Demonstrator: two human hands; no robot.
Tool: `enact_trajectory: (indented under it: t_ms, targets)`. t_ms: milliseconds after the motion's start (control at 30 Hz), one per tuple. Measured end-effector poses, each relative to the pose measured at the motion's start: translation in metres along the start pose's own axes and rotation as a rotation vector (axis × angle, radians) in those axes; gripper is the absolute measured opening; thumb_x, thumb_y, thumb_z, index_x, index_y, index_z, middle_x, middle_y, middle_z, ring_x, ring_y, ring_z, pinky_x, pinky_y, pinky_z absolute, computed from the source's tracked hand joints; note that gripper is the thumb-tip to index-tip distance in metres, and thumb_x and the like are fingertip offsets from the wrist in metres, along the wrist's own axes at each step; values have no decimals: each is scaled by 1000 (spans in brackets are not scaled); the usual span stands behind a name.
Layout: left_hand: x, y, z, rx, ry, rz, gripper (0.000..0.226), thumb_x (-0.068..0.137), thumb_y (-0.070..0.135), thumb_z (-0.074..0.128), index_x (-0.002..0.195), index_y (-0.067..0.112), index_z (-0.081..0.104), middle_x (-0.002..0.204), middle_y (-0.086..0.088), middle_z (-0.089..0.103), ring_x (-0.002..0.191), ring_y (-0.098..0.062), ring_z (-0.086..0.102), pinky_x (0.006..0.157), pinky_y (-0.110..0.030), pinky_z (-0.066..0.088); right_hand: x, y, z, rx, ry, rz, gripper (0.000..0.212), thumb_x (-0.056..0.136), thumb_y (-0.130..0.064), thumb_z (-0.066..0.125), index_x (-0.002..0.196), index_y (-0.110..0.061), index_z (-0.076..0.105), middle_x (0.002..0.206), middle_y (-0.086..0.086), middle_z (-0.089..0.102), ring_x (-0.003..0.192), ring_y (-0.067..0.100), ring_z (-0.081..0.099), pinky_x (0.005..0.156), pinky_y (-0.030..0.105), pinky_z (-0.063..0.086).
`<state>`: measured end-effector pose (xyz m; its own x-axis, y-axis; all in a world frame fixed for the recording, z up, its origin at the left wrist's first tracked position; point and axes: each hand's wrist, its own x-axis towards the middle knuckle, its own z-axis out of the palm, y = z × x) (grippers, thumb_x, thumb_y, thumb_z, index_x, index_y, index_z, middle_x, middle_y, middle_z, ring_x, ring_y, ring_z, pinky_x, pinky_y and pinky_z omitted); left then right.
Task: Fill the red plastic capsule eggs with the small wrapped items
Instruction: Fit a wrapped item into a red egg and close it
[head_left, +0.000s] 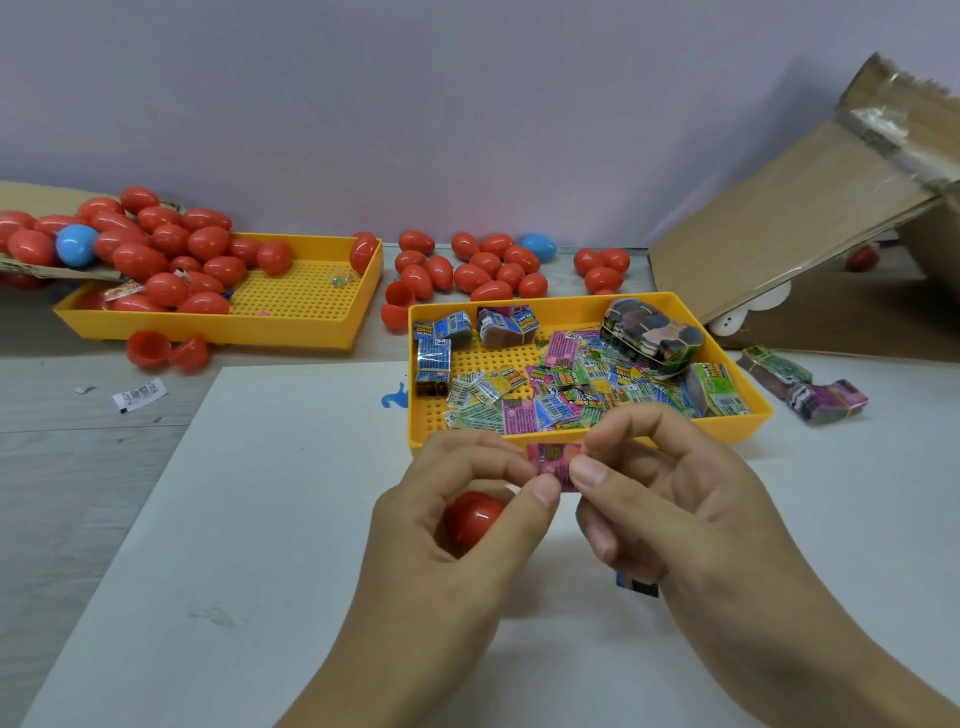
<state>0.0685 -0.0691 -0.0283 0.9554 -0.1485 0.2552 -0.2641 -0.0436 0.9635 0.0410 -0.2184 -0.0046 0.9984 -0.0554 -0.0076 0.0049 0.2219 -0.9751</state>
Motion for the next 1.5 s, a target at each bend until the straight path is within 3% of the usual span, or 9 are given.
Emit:
enact_trajectory:
  t_ms: [333,467,533,633,733,1000,1233,1400,1500]
  targets:
    - [0,3,0,32,-22,33,17,72,47,67,73,31,72,99,13,62,82,-12,65,60,-14,45,1,-3,-1,-64,-45,111,16,73,-31,70,72,-15,74,62,1,62,49,11,48,39,18,31]
    - [-1,2,-1,44,-55,52,15,73,46,68,75,31,70,98,11,63,73,-10,63,60,-17,46,1,-4,-2,-94,-30,85,21,64,-28,87,78,-15,78,61,14,56,48,14,43,40,20,28]
    - [1,2,-2,-104,-52,2,9,70,34,69,78,31,70,91,4,66,67,-13,61,57,-23,48,1,-4,-3,-145,-8,17,25,63,-36,85,80,-19,79,57,15,51,47,14,41,41,20,29]
    - [6,2,-4,-512,8,-143,38,62,1,52,96,18,56,86,-9,67,67,-20,63,53,-27,50,0,-4,-4,-240,31,-113,22,68,-43,74,80,-26,80,49,0,53,46,10,46,43,16,35]
    - [5,2,-5,-451,13,-77,43,67,-5,47,102,20,44,89,-5,67,69,-20,64,63,-24,54,-1,-4,-3,-296,33,-182,17,68,-43,77,79,-31,80,50,-7,57,45,7,49,44,14,39]
    - [5,-2,-7,-106,32,159,35,77,-2,68,100,25,62,97,-2,70,92,-18,71,79,-19,55,-4,-1,0,-294,57,-261,15,67,-41,78,79,-33,79,52,-12,61,43,4,49,46,14,43]
    - [5,-1,-7,-68,-42,182,40,77,-5,68,103,26,66,99,-1,68,93,-21,73,79,-20,55,-4,-1,0,-302,78,-278,11,70,-39,77,78,-32,79,76,-7,70,36,11,51,43,17,42]
    - [4,3,-8,-154,-51,130,24,76,22,74,99,27,69,98,0,73,93,-21,73,80,-19,55,-3,-4,-3,-350,118,-312,14,70,-42,82,80,-34,78,82,-4,68,35,14,52,38,26,41]
    - [4,3,-9,-148,-31,134,20,76,23,74,96,28,71,98,-1,72,94,-20,72,79,-18,55,-4,-5,-4,-392,125,-340,12,72,-41,81,81,-35,78,88,-6,69,36,15,54,39,22,44]
